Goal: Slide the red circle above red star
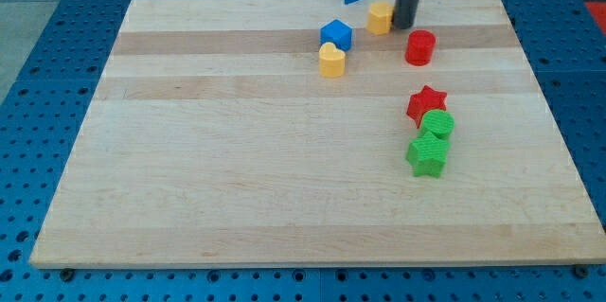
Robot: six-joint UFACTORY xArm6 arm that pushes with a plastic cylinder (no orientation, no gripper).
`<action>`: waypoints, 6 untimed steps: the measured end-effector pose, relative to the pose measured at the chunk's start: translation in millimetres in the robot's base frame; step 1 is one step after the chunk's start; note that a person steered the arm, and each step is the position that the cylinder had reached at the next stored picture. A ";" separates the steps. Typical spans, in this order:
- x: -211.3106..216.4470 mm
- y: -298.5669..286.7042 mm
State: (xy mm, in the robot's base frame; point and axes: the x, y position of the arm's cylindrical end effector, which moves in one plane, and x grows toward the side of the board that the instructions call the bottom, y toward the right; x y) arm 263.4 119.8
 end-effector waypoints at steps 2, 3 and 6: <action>-1.5 -42.0; 1.8 -2.9; 83.5 6.1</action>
